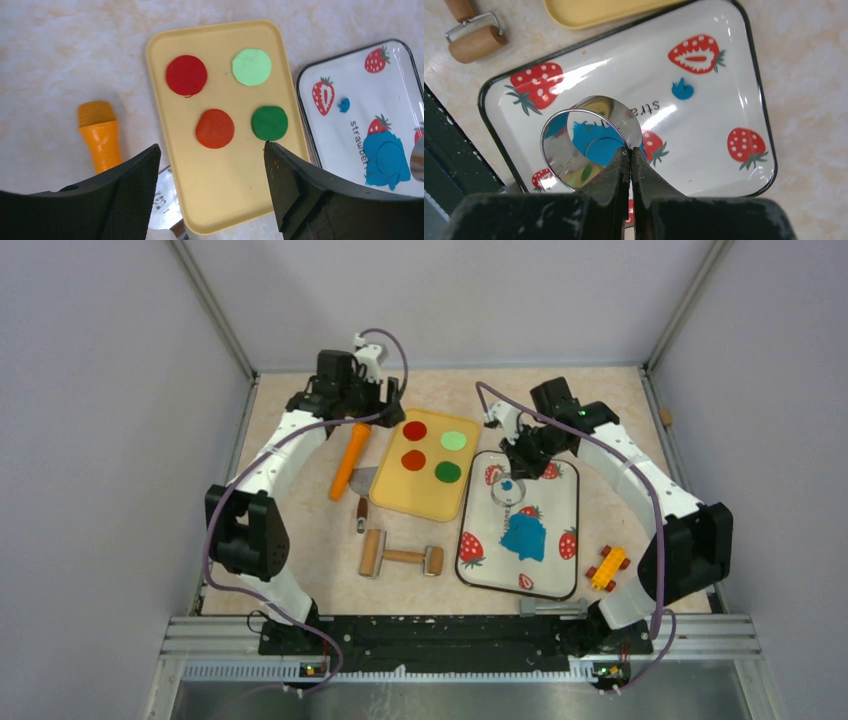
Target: Roll out the dumpling wrappers from the dough
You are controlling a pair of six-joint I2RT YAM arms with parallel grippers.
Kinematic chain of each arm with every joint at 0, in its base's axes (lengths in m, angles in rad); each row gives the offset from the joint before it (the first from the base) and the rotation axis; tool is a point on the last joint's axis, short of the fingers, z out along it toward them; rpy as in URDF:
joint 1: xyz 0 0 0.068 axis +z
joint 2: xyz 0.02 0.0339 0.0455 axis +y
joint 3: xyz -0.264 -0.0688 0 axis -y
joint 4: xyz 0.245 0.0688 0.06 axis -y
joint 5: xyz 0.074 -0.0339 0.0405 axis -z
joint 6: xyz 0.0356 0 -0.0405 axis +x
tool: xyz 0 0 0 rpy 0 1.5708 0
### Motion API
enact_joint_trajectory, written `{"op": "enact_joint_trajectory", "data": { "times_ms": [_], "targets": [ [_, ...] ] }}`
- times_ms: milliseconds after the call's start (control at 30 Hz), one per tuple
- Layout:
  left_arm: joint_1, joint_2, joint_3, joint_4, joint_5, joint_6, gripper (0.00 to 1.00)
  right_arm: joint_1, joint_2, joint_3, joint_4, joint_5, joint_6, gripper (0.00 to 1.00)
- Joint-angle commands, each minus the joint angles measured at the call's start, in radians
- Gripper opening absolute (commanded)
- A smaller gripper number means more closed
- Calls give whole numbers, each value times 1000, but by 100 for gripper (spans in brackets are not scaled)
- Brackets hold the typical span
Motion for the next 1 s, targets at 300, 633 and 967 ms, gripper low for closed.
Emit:
{"op": "enact_joint_trajectory", "data": {
  "times_ms": [300, 633, 967],
  "targets": [
    [244, -409, -178, -148, -21, -34, 77, 362, 307, 378, -22, 36, -35, 0],
    [262, -620, -307, -173, -82, 42, 78, 528, 546, 528, 108, 69, 8, 0],
    [358, -714, -373, -163, -14, -60, 79, 630, 647, 524, 188, 151, 20, 0]
  ]
}}
